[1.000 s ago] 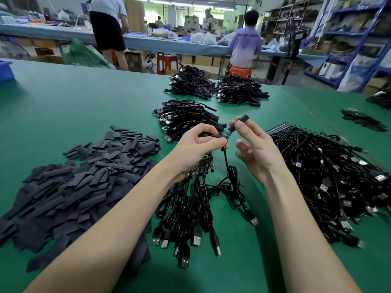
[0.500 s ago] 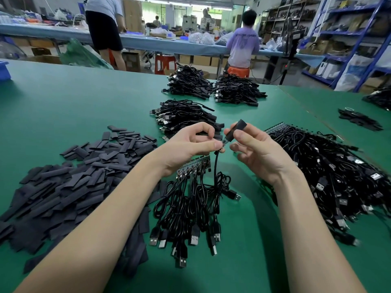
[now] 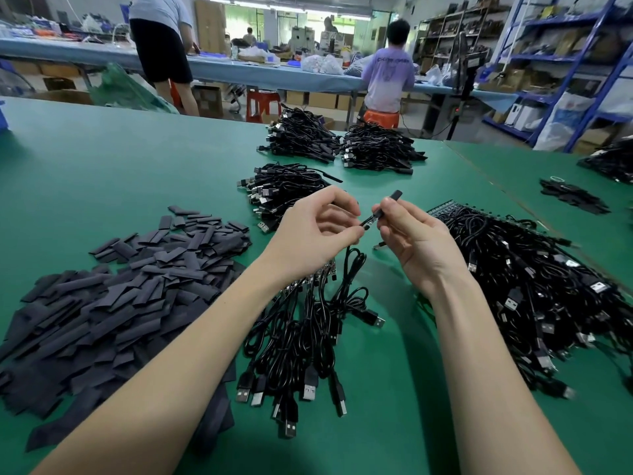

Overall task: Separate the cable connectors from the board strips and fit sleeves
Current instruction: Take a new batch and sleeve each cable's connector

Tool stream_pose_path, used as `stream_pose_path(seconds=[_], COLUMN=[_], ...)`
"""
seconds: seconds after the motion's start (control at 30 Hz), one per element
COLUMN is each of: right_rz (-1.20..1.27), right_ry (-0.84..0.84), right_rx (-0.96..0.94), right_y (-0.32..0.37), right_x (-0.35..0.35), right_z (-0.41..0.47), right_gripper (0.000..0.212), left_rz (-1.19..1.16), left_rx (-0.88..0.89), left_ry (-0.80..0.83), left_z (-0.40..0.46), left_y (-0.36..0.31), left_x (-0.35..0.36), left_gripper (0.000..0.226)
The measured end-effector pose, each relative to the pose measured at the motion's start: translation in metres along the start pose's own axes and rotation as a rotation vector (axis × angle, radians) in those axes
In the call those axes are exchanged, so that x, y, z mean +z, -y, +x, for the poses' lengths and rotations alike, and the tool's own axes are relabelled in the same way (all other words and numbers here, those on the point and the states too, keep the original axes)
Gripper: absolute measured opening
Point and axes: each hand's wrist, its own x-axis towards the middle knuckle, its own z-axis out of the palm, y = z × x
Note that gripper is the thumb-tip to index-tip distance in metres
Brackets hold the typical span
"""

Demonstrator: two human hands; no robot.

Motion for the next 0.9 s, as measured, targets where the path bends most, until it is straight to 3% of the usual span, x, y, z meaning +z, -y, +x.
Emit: stream_pose_path(seconds=[0.2, 0.4, 0.53, 0.7, 0.9], right_rz=[0.028, 0.014, 0.001, -0.123, -0.211], right_ry=[-0.01, 0.01, 0.04, -0.009, -0.051], right_rx=[0.001, 0.024, 0.03, -0.141, -0.266], right_y=[-0.001, -0.008, -0.012, -0.017, -0.02], right_x=[0.003, 0.005, 0.008, 0.012, 0.019], right_z=[0.0, 0.001, 0.002, 0.002, 0.0], right_gripper=[0.01, 0.021, 0.015, 0.031, 0.026], left_rz=[0.05, 0.047, -0.003, -0.098, -0.19], left_rx=[0.095, 0.098, 0.094, 0.016, -0.047], left_ry=[-0.075, -0.109, -0.125, -0.169, -0.198], left_z=[-0.003, -0.003, -0.002, 0.0, 0.002], left_y=[-0.002, -0.001, 0.002, 0.01, 0.017], left_x=[0.006, 0.007, 0.005, 0.009, 0.011], left_gripper=[0.013, 0.011, 0.01, 0.014, 0.015])
